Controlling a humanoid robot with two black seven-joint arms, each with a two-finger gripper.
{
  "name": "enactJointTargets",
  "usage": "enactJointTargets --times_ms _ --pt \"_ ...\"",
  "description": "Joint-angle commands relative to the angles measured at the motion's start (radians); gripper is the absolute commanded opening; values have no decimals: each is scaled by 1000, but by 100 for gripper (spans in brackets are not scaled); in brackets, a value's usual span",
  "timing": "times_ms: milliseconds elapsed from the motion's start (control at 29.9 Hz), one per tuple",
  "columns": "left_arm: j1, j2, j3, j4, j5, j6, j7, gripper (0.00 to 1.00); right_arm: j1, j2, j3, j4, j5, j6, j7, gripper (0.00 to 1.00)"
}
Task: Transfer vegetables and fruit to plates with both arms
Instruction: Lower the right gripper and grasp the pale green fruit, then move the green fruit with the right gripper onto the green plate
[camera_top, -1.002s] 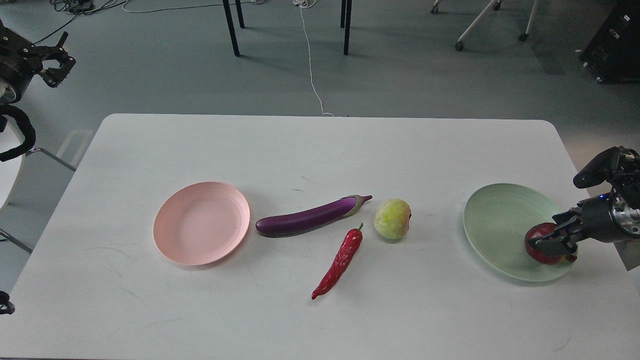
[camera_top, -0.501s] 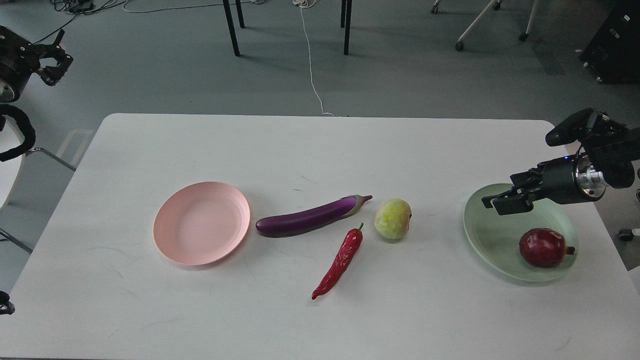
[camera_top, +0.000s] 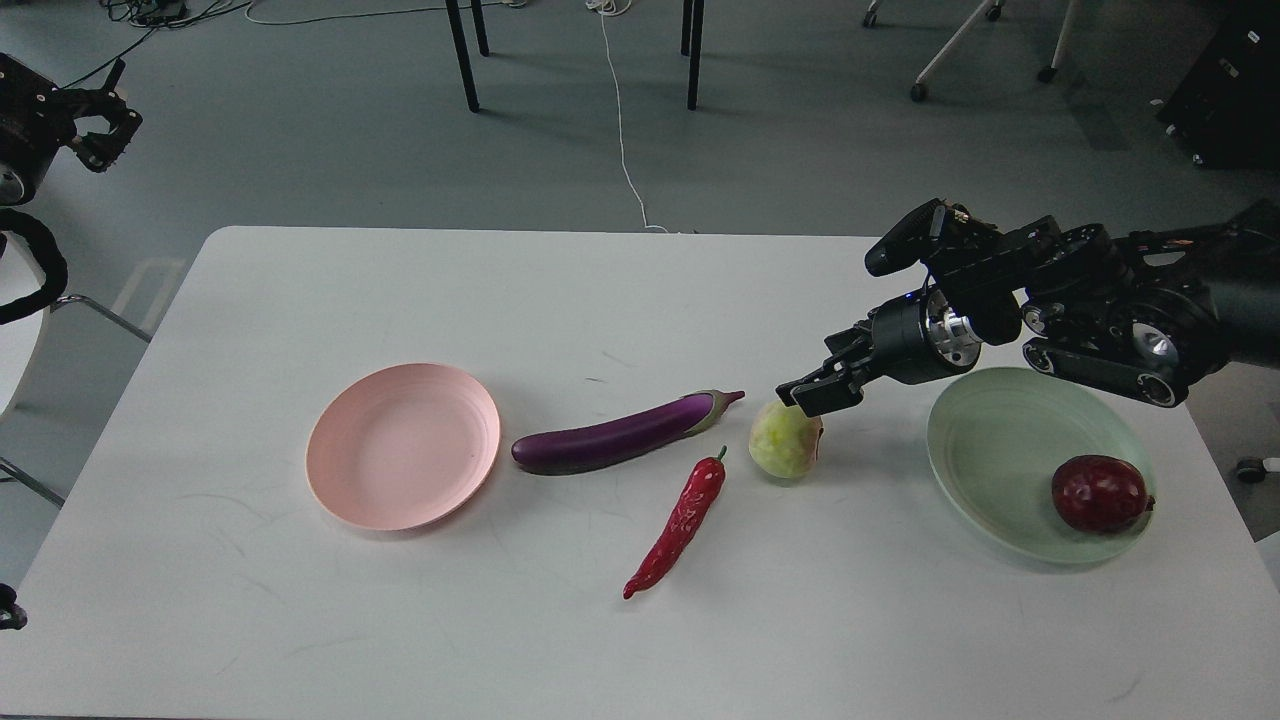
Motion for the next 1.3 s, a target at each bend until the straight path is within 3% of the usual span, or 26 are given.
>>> enactJointTargets --times_ms 0,801,1035,1269 --pt "1 -6 3 0 1 0 0 98 -23 20 0 3 10 -2 0 95" --pt "15 -12 8 0 1 0 -18 98 -48 155 -78 -78 12 -6 0 93" --pt "17 -12 8 0 1 0 -23 98 -51 161 -81 -78 10 -3 0 84" --pt "15 -10 8 1 0 0 -23 98 -35 166 -126 -78 10 -3 0 60"
